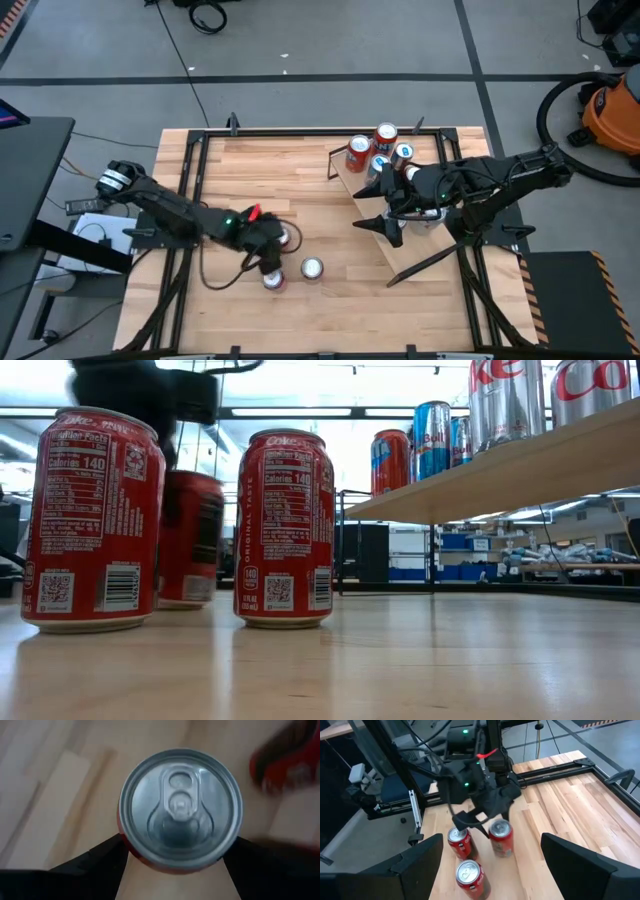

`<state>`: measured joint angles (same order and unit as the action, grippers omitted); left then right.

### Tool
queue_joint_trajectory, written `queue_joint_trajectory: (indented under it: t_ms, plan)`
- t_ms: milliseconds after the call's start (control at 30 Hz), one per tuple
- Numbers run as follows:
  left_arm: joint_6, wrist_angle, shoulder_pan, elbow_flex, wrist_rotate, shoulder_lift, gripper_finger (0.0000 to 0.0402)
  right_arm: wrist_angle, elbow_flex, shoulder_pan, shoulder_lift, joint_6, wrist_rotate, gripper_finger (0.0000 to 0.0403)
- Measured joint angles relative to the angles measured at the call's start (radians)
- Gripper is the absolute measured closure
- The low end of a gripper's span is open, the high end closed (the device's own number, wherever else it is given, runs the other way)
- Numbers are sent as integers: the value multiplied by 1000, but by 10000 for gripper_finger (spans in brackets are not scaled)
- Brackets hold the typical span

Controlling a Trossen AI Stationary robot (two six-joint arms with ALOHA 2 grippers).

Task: Place canned beverage on shelf
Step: Put the dark red soda can aligned with the other dark red soda can on the shelf

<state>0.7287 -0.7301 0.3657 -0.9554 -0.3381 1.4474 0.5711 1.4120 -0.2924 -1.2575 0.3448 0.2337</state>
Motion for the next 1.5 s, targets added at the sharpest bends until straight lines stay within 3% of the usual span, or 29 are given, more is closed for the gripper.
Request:
queue_joint_trajectory:
  t_ms: [267,800,1500]
  plan:
    - [-99,90,-95,-9,112,54,106,-2,0,0,9,3,6,56]
    - [-167,288,-132,-2,123,81,109,30,0,0,17,-5,10,56]
    - [-226,351,-137,0,93,95,109,30,0,0,17,1,11,56]
